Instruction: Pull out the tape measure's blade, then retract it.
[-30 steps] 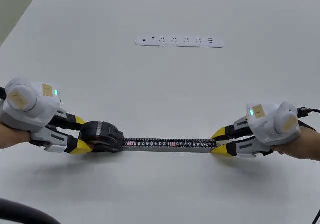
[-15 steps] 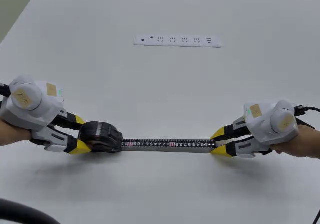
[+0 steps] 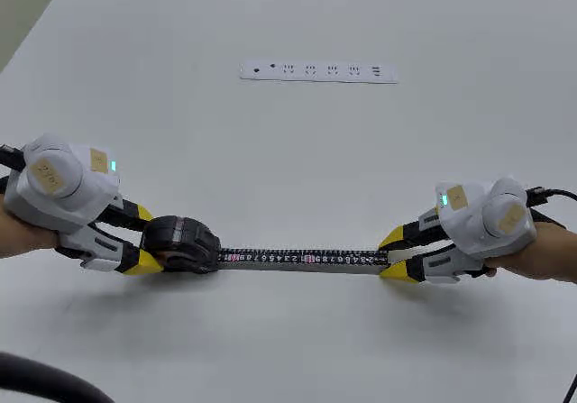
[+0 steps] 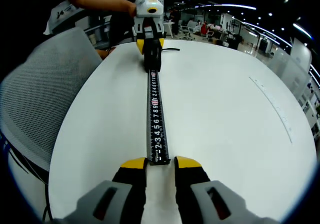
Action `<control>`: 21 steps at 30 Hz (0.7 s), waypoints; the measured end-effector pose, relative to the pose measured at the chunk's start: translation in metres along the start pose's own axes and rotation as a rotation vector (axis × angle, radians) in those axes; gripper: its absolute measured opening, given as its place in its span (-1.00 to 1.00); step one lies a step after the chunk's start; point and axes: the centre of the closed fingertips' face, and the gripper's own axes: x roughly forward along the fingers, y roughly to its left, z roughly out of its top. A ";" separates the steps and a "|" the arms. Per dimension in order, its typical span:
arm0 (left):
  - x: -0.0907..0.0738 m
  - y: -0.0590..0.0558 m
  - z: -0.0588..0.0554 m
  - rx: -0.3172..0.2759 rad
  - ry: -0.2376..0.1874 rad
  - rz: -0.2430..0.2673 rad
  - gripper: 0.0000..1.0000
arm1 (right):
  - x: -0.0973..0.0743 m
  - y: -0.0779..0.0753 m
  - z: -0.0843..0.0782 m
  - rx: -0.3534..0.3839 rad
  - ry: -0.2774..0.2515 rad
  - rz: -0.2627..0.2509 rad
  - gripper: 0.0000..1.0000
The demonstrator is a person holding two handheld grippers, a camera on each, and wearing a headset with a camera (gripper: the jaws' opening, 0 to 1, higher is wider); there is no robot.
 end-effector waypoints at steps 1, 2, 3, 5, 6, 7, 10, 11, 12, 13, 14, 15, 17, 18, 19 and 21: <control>0.000 0.000 0.000 0.002 0.001 0.000 -0.42 | 0.000 0.000 0.000 0.002 0.001 0.000 -0.58; 0.000 0.000 -0.001 0.002 0.000 0.000 -0.41 | -0.001 0.000 -0.001 0.001 0.002 -0.001 -0.58; 0.000 0.000 -0.001 0.001 0.000 0.000 -0.41 | -0.001 -0.001 -0.001 0.002 0.002 -0.002 -0.58; 0.000 -0.001 -0.001 -0.001 -0.001 -0.003 -0.38 | -0.002 -0.002 -0.001 0.010 -0.001 -0.009 -0.55; 0.001 -0.001 -0.001 -0.004 -0.002 -0.005 -0.37 | -0.004 -0.003 -0.001 0.012 -0.003 -0.015 -0.55; 0.001 -0.002 -0.001 -0.004 -0.002 -0.005 -0.35 | -0.005 -0.003 -0.001 0.016 -0.005 -0.017 -0.55; 0.001 -0.002 -0.001 -0.011 -0.013 0.002 -0.34 | -0.008 -0.003 -0.001 0.018 -0.006 -0.026 -0.51; 0.000 -0.002 -0.001 -0.015 -0.017 0.006 -0.33 | -0.008 -0.003 -0.001 0.022 -0.006 -0.028 -0.50; 0.000 -0.002 -0.001 -0.020 -0.020 0.009 -0.32 | -0.009 -0.003 -0.002 0.024 -0.006 -0.031 -0.48; 0.000 -0.002 -0.002 -0.026 -0.025 0.012 -0.31 | -0.010 -0.003 -0.002 0.024 -0.004 -0.033 -0.47; 0.000 -0.003 -0.002 -0.030 -0.027 0.014 -0.29 | -0.011 -0.002 -0.003 0.025 -0.003 -0.034 -0.46; 0.000 -0.003 -0.003 -0.034 -0.029 0.019 -0.27 | -0.011 -0.002 -0.003 0.026 -0.003 -0.036 -0.45; -0.001 -0.003 -0.005 -0.050 -0.037 0.033 -0.22 | -0.013 -0.001 -0.004 0.030 -0.001 -0.042 -0.41; -0.002 -0.003 -0.005 -0.057 -0.041 0.040 -0.20 | -0.014 -0.001 -0.004 0.031 -0.002 -0.043 -0.40; -0.003 -0.003 -0.006 -0.069 -0.051 0.051 -0.19 | -0.015 0.000 -0.005 0.035 -0.003 -0.045 -0.39; -0.004 -0.001 -0.006 -0.092 -0.069 0.077 -0.13 | -0.017 0.000 -0.006 0.044 -0.002 -0.054 -0.35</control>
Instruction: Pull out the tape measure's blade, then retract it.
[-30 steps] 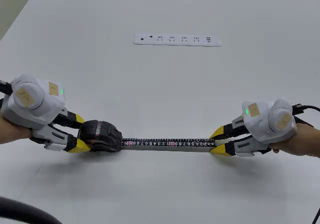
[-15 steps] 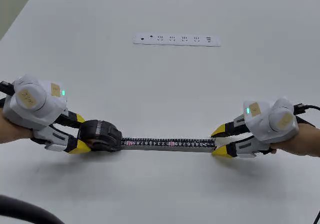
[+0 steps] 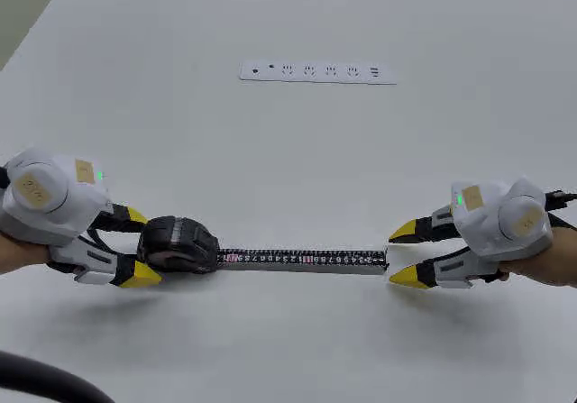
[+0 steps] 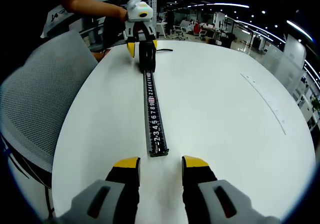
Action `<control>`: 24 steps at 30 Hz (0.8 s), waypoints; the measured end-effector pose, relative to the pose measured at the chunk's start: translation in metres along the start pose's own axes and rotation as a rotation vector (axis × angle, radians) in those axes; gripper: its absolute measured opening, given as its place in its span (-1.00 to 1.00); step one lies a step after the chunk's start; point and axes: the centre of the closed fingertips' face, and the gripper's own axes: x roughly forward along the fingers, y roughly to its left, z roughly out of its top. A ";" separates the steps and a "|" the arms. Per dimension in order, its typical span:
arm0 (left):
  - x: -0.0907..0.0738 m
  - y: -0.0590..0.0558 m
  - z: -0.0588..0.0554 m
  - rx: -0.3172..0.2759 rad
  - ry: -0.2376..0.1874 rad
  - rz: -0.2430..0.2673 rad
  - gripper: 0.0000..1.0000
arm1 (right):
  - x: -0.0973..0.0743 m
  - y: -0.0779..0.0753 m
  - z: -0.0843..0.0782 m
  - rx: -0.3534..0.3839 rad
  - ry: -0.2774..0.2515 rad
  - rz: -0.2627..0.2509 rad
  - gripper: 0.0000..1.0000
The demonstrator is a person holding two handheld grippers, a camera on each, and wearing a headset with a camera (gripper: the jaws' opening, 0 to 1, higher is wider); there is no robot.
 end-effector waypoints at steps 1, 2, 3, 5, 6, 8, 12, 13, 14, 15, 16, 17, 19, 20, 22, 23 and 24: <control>-0.001 0.000 0.000 -0.007 -0.009 0.007 -0.09 | -0.001 0.000 -0.001 0.002 0.000 -0.004 -0.33; -0.002 0.000 0.000 -0.017 -0.016 0.015 -0.06 | -0.002 0.000 -0.001 0.005 -0.001 -0.007 -0.33; -0.003 0.000 -0.001 -0.029 -0.022 0.020 -0.03 | -0.003 0.000 -0.001 0.011 -0.004 -0.012 -0.32; -0.005 -0.001 -0.002 -0.046 -0.034 0.031 0.00 | -0.007 0.000 -0.004 0.015 -0.006 -0.022 -0.28; -0.006 -0.002 -0.003 -0.052 -0.039 0.032 0.02 | -0.008 0.000 -0.004 0.017 -0.007 -0.026 -0.28; -0.008 -0.004 -0.004 -0.069 -0.051 0.036 0.04 | -0.009 0.001 -0.004 0.029 -0.011 -0.034 -0.24; -0.010 -0.009 -0.004 -0.093 -0.071 0.046 0.10 | -0.012 0.003 -0.004 0.046 -0.025 -0.048 -0.18; -0.011 -0.011 -0.005 -0.101 -0.077 0.051 0.12 | -0.013 0.004 -0.004 0.051 -0.028 -0.054 -0.17; -0.012 -0.012 -0.005 -0.105 -0.081 0.053 0.13 | -0.014 0.005 -0.003 0.053 -0.029 -0.058 -0.16; -0.012 -0.014 -0.005 -0.113 -0.088 0.057 0.15 | -0.015 0.006 -0.003 0.057 -0.030 -0.065 -0.15; -0.013 -0.015 -0.005 -0.119 -0.094 0.062 0.15 | -0.016 0.006 -0.003 0.061 -0.033 -0.068 -0.14; -0.014 -0.016 -0.005 -0.126 -0.099 0.066 0.16 | -0.017 0.007 -0.002 0.066 -0.037 -0.071 -0.12; -0.015 -0.020 -0.006 -0.140 -0.109 0.074 0.18 | -0.020 0.008 -0.003 0.071 -0.042 -0.082 -0.11; -0.017 -0.021 -0.006 -0.151 -0.117 0.084 0.19 | -0.021 0.009 -0.002 0.078 -0.046 -0.089 -0.10; -0.019 -0.023 -0.005 -0.170 -0.134 0.099 0.21 | -0.023 0.010 -0.001 0.091 -0.055 -0.103 -0.07; -0.020 -0.024 -0.005 -0.182 -0.145 0.110 0.22 | -0.024 0.010 -0.001 0.099 -0.058 -0.112 -0.06; -0.021 -0.025 -0.005 -0.186 -0.149 0.115 0.24 | -0.025 0.012 -0.001 0.102 -0.059 -0.114 -0.04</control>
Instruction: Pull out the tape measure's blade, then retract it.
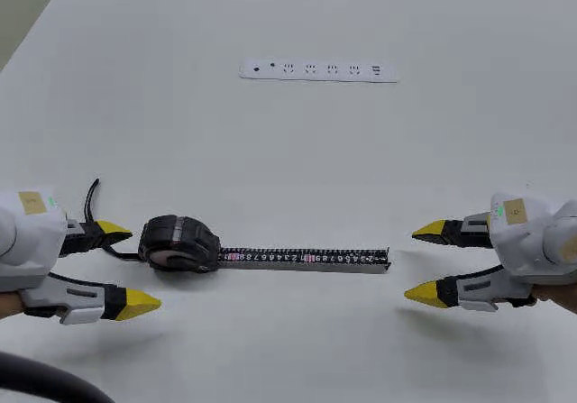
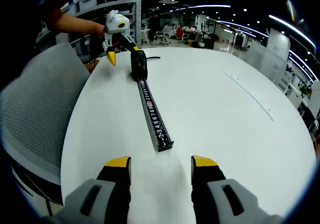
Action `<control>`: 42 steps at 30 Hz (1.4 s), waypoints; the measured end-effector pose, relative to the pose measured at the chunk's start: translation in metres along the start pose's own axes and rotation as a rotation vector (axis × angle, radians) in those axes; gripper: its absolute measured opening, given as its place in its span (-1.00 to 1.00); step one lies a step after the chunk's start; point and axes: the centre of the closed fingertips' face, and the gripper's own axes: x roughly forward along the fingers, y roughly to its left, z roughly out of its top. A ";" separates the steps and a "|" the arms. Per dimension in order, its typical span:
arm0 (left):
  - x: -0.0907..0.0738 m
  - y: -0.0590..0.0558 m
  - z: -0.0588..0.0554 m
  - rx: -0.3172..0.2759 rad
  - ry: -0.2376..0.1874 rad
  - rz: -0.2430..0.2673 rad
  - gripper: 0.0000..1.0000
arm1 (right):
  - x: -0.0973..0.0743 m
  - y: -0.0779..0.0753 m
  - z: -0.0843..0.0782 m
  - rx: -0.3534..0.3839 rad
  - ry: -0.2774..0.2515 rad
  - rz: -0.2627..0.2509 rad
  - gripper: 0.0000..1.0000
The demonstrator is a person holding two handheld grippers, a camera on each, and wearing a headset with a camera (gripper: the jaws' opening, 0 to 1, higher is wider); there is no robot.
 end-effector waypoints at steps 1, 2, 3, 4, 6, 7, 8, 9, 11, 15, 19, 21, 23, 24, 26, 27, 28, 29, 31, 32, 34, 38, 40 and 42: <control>-0.001 -0.002 0.000 -0.008 -0.008 0.007 0.24 | -0.001 0.002 0.000 0.004 -0.003 -0.005 -0.03; -0.002 -0.003 0.000 -0.016 -0.014 0.013 0.24 | -0.001 0.002 0.000 0.011 -0.004 -0.011 -0.02; -0.003 -0.005 0.000 -0.020 -0.018 0.015 0.24 | -0.002 0.003 0.000 0.019 -0.007 -0.015 0.00; -0.003 -0.007 0.001 -0.024 -0.023 0.017 0.25 | -0.002 0.004 0.000 0.027 -0.010 -0.019 0.02; -0.005 -0.011 0.002 -0.043 -0.037 0.030 0.25 | -0.004 0.008 0.002 0.045 -0.017 -0.036 0.05; -0.005 -0.012 0.003 -0.050 -0.041 0.037 0.26 | -0.005 0.009 0.003 0.049 -0.020 -0.043 0.05; -0.006 -0.013 0.003 -0.058 -0.046 0.046 0.27 | -0.006 0.010 0.004 0.056 -0.022 -0.054 0.07; -0.006 -0.015 0.004 -0.067 -0.049 0.053 0.29 | -0.008 0.011 0.006 0.068 -0.028 -0.067 0.08; -0.008 -0.018 0.007 -0.083 -0.063 0.064 0.30 | -0.010 0.013 0.008 0.083 -0.037 -0.085 0.12; -0.011 -0.022 0.010 -0.112 -0.089 0.096 0.31 | -0.015 0.019 0.011 0.120 -0.051 -0.107 0.18; -0.012 -0.028 0.016 -0.126 -0.115 0.120 0.41 | -0.017 0.023 0.012 0.141 -0.055 -0.128 0.23; -0.013 -0.030 0.020 -0.144 -0.129 0.132 0.44 | -0.019 0.024 0.013 0.157 -0.062 -0.141 0.27; -0.015 -0.031 0.024 -0.152 -0.149 0.154 0.45 | -0.021 0.026 0.015 0.168 -0.072 -0.157 0.29; -0.017 -0.032 0.026 -0.163 -0.157 0.174 0.48 | -0.021 0.026 0.016 0.184 -0.077 -0.167 0.30; -0.018 -0.033 0.028 -0.178 -0.173 0.203 0.53 | -0.023 0.028 0.018 0.210 -0.084 -0.186 0.34; -0.019 -0.035 0.028 -0.181 -0.173 0.206 0.56 | -0.023 0.029 0.018 0.219 -0.085 -0.195 0.35; -0.020 -0.037 0.028 -0.182 -0.174 0.211 0.57 | -0.024 0.029 0.020 0.225 -0.089 -0.203 0.36; -0.021 -0.038 0.027 -0.185 -0.175 0.219 0.57 | -0.024 0.031 0.021 0.238 -0.099 -0.215 0.37; -0.022 -0.040 0.027 -0.215 -0.184 0.229 0.58 | -0.024 0.034 0.024 0.269 -0.108 -0.226 0.39; -0.023 -0.040 0.028 -0.223 -0.189 0.234 0.58 | -0.024 0.036 0.026 0.279 -0.116 -0.228 0.43; -0.024 -0.042 0.028 -0.218 -0.196 0.250 0.59 | -0.024 0.039 0.028 0.289 -0.121 -0.236 0.46; -0.026 -0.044 0.030 -0.234 -0.202 0.269 0.63 | -0.024 0.041 0.032 0.308 -0.126 -0.260 0.53; -0.027 -0.045 0.031 -0.239 -0.211 0.281 0.67 | -0.024 0.042 0.034 0.325 -0.128 -0.273 0.57; -0.029 -0.047 0.034 -0.247 -0.223 0.295 0.71 | -0.024 0.042 0.035 0.331 -0.121 -0.295 0.63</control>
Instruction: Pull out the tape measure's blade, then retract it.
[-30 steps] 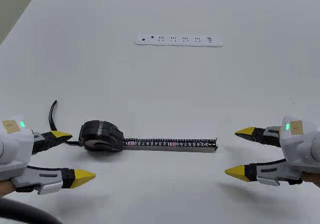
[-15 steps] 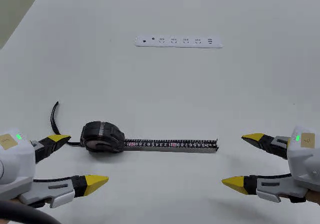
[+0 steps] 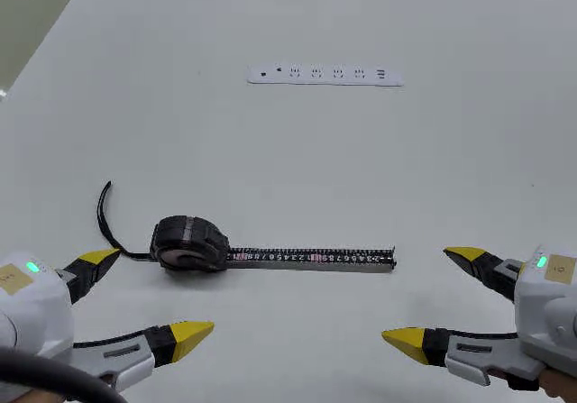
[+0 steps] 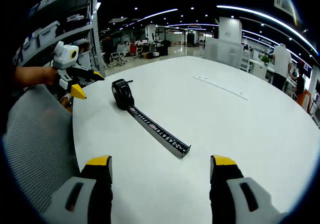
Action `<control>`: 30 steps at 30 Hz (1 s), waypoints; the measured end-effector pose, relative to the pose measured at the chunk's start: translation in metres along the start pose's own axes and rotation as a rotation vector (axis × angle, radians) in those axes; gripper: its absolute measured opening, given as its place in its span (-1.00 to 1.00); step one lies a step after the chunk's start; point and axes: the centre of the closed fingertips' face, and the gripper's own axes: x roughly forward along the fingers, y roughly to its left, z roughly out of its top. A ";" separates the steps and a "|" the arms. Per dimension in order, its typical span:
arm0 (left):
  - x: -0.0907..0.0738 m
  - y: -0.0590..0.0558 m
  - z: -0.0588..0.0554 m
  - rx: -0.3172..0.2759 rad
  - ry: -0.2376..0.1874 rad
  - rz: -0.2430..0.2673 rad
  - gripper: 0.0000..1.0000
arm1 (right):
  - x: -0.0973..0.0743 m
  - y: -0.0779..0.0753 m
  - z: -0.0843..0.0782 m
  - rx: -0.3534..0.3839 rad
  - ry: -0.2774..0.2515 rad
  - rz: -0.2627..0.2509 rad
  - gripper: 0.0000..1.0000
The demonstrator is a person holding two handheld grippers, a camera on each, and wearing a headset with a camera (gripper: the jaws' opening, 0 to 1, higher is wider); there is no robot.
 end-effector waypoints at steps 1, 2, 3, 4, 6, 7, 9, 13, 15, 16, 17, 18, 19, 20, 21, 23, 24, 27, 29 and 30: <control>0.000 -0.001 0.001 -0.005 -0.004 0.004 0.73 | 0.000 0.001 0.001 0.003 -0.001 -0.008 0.68; 0.000 -0.003 0.002 -0.016 -0.008 0.009 0.75 | 0.001 0.003 0.002 0.008 -0.003 -0.009 0.73; 0.000 -0.004 0.001 -0.024 -0.005 0.013 0.77 | 0.001 0.004 0.002 0.015 -0.002 -0.012 0.74; 0.000 -0.007 0.001 -0.034 -0.003 0.014 0.79 | 0.001 0.005 0.002 0.022 0.000 -0.017 0.75; 0.001 -0.010 0.001 -0.044 -0.001 0.015 0.84 | 0.000 0.009 0.003 0.023 -0.007 -0.015 0.77; 0.000 -0.011 0.001 -0.048 -0.004 0.024 0.87 | 0.000 0.010 0.004 0.026 -0.006 -0.019 0.79; 0.000 -0.011 0.003 -0.064 -0.014 0.035 0.91 | 0.000 0.012 0.004 0.032 -0.007 -0.021 0.83; -0.001 -0.009 0.005 -0.099 -0.036 0.058 1.00 | -0.001 0.016 0.008 0.050 -0.014 -0.024 0.91; -0.002 -0.008 0.007 -0.101 -0.043 0.074 1.00 | -0.002 0.019 0.011 0.062 -0.020 -0.025 0.94; -0.003 -0.009 0.007 -0.099 -0.043 0.076 1.00 | -0.002 0.020 0.012 0.062 -0.024 -0.022 0.94; -0.003 -0.009 0.007 -0.099 -0.044 0.079 1.00 | -0.002 0.021 0.014 0.064 -0.026 -0.024 0.95; -0.003 -0.010 0.007 -0.099 -0.043 0.080 1.00 | -0.002 0.022 0.014 0.064 -0.028 -0.024 0.95; -0.003 -0.010 0.006 -0.100 -0.044 0.081 1.00 | -0.002 0.023 0.015 0.068 -0.030 -0.022 0.96; -0.004 -0.011 0.006 -0.098 -0.046 0.082 1.00 | -0.002 0.024 0.015 0.070 -0.030 -0.020 0.96; -0.004 -0.012 0.006 -0.097 -0.047 0.083 1.00 | -0.002 0.025 0.015 0.071 -0.030 -0.019 0.96; -0.004 -0.013 0.006 -0.099 -0.049 0.085 1.00 | -0.002 0.027 0.015 0.067 -0.028 -0.020 0.96; -0.004 -0.013 0.006 -0.101 -0.049 0.088 1.00 | -0.002 0.028 0.015 0.064 -0.027 -0.018 0.96; -0.004 -0.016 0.006 -0.105 -0.052 0.086 1.00 | -0.002 0.029 0.015 0.066 -0.025 -0.020 0.96; -0.004 -0.016 0.006 -0.103 -0.055 0.099 1.00 | -0.002 0.029 0.015 0.064 -0.023 -0.018 0.95; -0.004 -0.016 0.006 -0.103 -0.054 0.101 1.00 | -0.002 0.029 0.015 0.064 -0.024 -0.017 0.95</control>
